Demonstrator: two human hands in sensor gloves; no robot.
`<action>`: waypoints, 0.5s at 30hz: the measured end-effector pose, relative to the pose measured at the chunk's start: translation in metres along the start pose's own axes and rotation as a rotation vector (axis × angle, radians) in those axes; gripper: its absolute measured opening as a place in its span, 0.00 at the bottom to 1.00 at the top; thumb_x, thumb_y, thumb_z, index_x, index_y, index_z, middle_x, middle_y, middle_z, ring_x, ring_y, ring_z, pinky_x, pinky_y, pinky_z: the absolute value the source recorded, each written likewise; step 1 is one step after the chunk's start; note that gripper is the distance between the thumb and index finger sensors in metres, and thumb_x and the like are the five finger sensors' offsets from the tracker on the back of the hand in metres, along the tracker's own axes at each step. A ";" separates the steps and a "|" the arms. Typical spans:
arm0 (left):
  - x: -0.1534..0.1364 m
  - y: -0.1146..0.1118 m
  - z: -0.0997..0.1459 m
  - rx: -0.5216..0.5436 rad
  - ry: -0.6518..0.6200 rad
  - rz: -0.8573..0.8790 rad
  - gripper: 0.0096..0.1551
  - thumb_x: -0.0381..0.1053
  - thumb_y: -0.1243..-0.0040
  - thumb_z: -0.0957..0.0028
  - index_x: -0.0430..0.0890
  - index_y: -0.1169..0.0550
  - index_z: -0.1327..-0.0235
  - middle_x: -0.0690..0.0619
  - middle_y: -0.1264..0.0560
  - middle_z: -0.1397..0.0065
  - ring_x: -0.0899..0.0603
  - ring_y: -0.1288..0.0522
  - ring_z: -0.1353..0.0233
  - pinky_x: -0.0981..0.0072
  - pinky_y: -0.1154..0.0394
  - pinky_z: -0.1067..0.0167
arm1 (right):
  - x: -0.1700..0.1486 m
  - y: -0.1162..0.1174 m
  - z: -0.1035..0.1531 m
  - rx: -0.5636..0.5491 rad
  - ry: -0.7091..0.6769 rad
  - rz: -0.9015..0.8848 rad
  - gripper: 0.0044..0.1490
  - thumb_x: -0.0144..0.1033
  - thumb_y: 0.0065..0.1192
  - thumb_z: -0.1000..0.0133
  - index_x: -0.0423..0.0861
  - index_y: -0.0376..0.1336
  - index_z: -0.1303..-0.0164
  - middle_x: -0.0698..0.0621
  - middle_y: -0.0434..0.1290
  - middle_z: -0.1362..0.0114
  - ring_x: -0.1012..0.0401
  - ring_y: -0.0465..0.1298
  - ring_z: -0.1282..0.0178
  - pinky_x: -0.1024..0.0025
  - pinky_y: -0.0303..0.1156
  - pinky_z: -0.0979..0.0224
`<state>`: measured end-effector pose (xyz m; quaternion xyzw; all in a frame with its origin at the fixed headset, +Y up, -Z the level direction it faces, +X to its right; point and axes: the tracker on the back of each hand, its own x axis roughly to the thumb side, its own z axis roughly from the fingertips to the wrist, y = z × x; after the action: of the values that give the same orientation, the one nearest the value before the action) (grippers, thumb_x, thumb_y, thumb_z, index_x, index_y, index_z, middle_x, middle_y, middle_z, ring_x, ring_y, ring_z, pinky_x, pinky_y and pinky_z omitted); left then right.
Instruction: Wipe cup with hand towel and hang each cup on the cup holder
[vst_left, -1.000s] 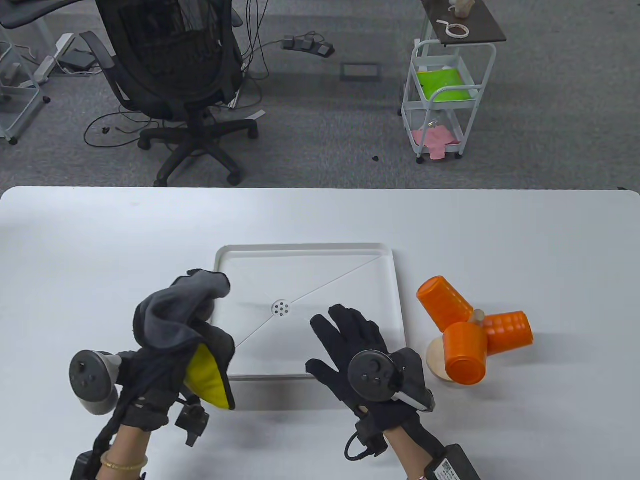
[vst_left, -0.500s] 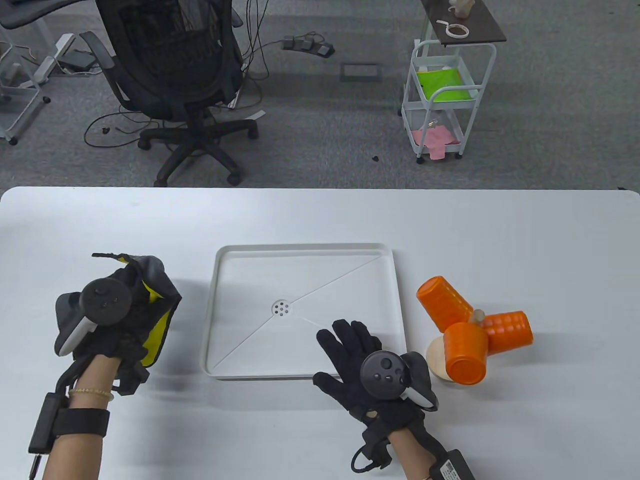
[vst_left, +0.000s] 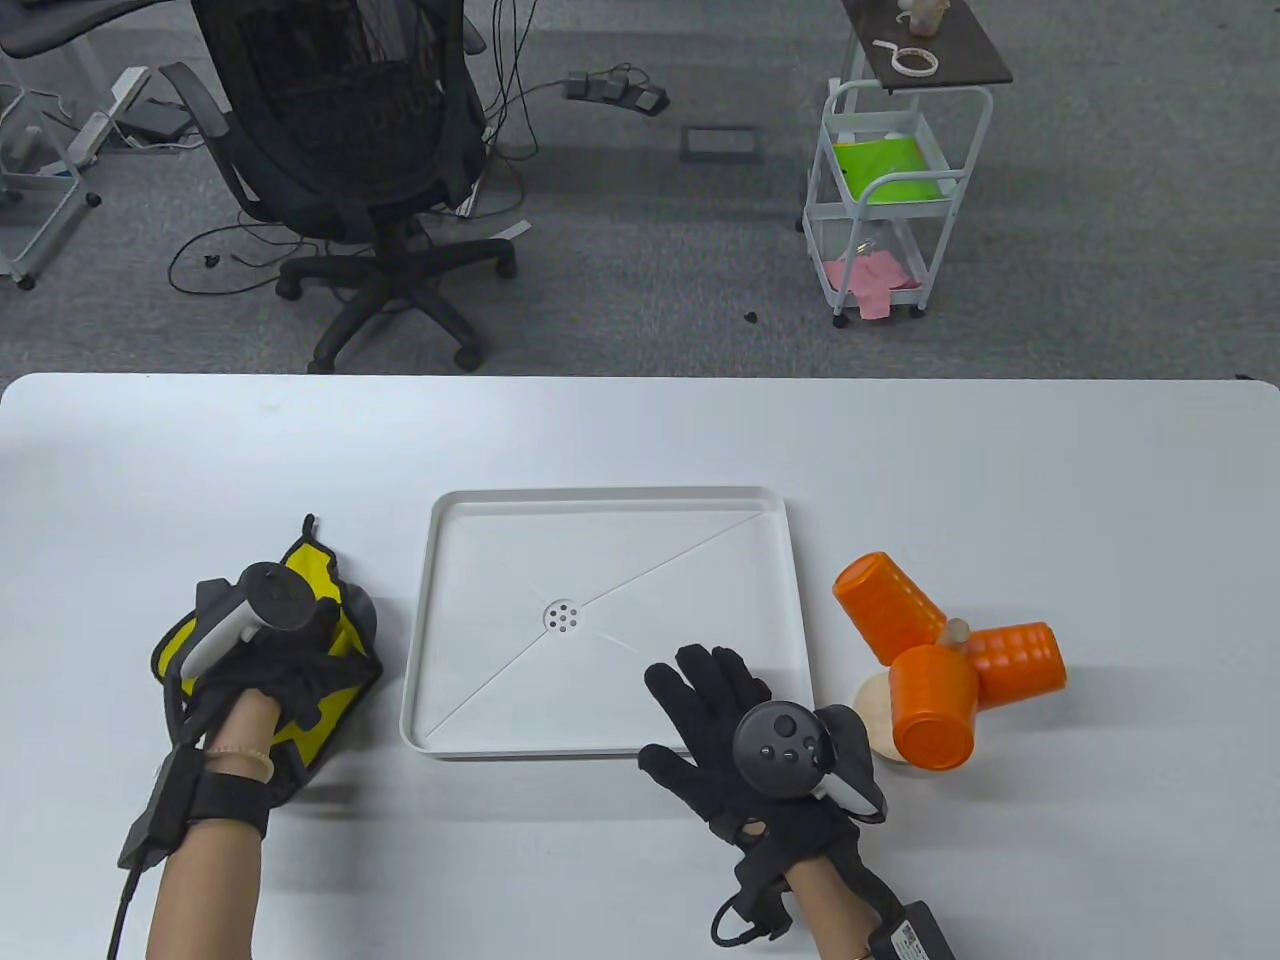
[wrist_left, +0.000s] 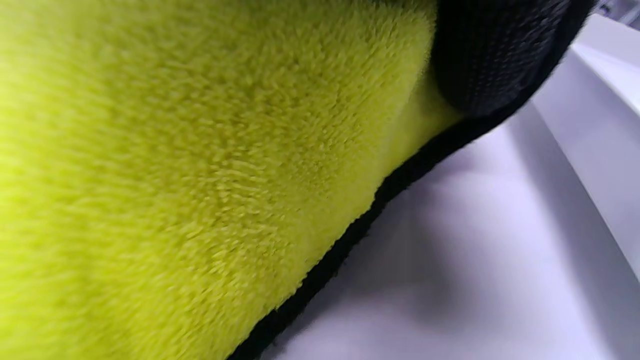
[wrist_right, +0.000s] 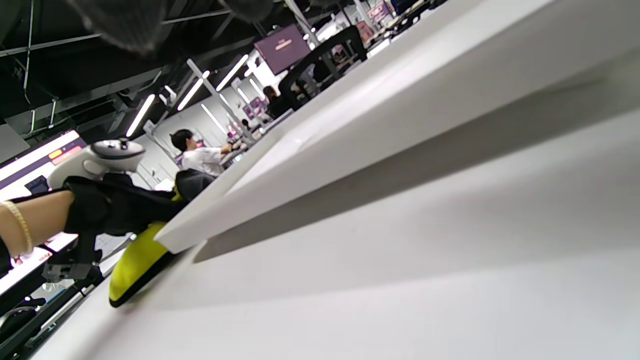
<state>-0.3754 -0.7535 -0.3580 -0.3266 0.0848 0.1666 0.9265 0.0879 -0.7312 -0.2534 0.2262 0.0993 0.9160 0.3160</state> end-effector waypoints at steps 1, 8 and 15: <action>-0.002 -0.001 0.000 -0.014 0.001 0.030 0.55 0.76 0.45 0.41 0.60 0.59 0.14 0.48 0.71 0.11 0.31 0.77 0.21 0.15 0.57 0.38 | 0.000 0.000 0.000 0.002 0.000 -0.001 0.47 0.64 0.46 0.38 0.58 0.42 0.10 0.42 0.38 0.09 0.40 0.35 0.13 0.40 0.36 0.19; -0.020 -0.007 0.008 -0.093 -0.005 0.194 0.61 0.77 0.45 0.40 0.60 0.71 0.21 0.47 0.80 0.17 0.29 0.83 0.27 0.12 0.63 0.45 | 0.000 0.000 0.001 0.005 -0.005 -0.009 0.47 0.64 0.46 0.38 0.58 0.42 0.10 0.42 0.39 0.09 0.40 0.35 0.13 0.40 0.36 0.19; -0.011 0.007 0.045 0.171 -0.102 0.166 0.55 0.77 0.50 0.38 0.61 0.66 0.17 0.48 0.75 0.13 0.28 0.79 0.23 0.13 0.63 0.44 | 0.000 0.000 0.002 -0.005 0.005 0.020 0.46 0.64 0.46 0.38 0.58 0.42 0.11 0.42 0.38 0.09 0.40 0.34 0.13 0.40 0.35 0.19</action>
<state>-0.3858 -0.7222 -0.3245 -0.2296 0.0782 0.2511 0.9371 0.0886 -0.7310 -0.2518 0.2240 0.0955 0.9199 0.3074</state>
